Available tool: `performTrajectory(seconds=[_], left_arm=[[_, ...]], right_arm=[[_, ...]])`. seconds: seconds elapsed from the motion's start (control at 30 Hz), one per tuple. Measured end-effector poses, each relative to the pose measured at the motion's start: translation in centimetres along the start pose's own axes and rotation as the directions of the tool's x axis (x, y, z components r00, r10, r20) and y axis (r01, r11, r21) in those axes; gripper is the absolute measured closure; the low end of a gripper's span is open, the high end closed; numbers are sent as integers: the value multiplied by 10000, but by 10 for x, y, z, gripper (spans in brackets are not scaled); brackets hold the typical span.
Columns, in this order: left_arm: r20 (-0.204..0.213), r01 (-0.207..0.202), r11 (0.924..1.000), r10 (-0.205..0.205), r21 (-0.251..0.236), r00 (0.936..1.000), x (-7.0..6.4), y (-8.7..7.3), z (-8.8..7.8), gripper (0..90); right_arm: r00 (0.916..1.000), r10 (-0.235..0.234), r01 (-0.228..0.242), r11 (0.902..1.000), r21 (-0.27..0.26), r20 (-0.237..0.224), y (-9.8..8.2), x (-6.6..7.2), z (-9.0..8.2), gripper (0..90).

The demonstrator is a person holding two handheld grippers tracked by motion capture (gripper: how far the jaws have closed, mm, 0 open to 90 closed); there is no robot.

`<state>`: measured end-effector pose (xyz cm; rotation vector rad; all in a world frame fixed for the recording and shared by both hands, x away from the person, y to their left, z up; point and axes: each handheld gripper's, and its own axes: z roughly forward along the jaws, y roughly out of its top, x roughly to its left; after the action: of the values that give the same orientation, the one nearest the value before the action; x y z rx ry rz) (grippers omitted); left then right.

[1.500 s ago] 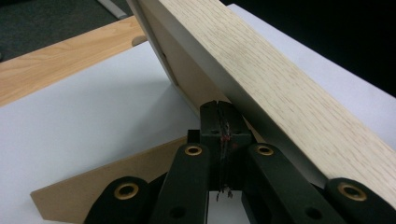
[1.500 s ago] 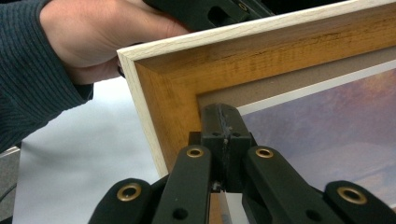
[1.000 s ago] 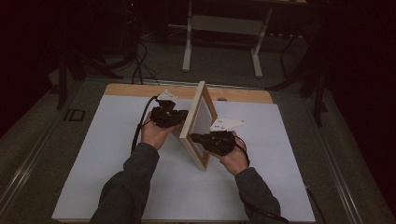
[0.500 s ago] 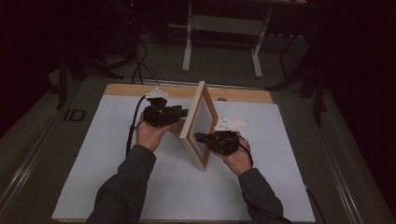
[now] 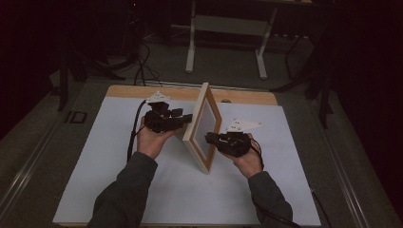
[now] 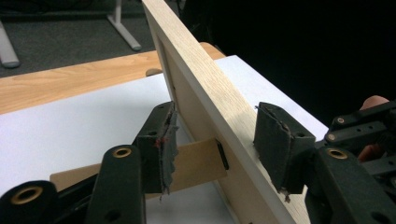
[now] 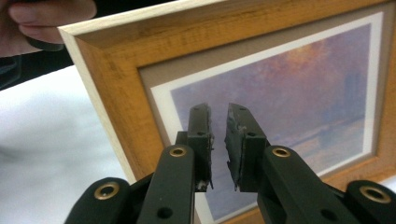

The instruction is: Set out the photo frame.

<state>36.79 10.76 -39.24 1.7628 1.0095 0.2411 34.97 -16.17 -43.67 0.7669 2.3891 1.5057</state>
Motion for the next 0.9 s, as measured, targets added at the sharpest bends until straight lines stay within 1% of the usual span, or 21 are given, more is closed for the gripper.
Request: performTrajectory(seconds=[0.17,0.3,0.4,0.5,0.63,0.67,0.73,0.9], left_arm=[[-67,8,10000,-7,10,10000,-3,0,-2,444],[-87,-96,9999,96,67,9999,-7,0,-3,422],[-58,-180,9998,180,43,9998,-10,-1,-3,422],[10,-108,9999,108,48,9999,-12,-2,-3,412],[26,-263,9994,262,238,9997,-18,-6,-1,405],[-30,-363,9988,364,323,9993,-20,-8,0,402],[-100,-434,9984,438,365,9990,-22,-10,1,381],[-321,-534,9981,543,293,9980,-28,-16,2,353]], right_arm=[[9999,99,-99,9999,16,38,-2,-3,-2,739],[9998,153,-153,9999,46,93,-4,-5,-3,711],[9997,218,-218,9998,19,122,-5,-7,-5,703],[9997,235,-235,9997,43,47,-6,-8,-6,706],[9997,255,-255,9996,80,58,-8,-9,-7,703],[9996,281,-282,9996,77,71,-8,-9,-7,703],[9995,292,-293,9996,56,105,-9,-11,-8,701],[9989,416,-418,9991,63,227,-11,-14,-12,694]])
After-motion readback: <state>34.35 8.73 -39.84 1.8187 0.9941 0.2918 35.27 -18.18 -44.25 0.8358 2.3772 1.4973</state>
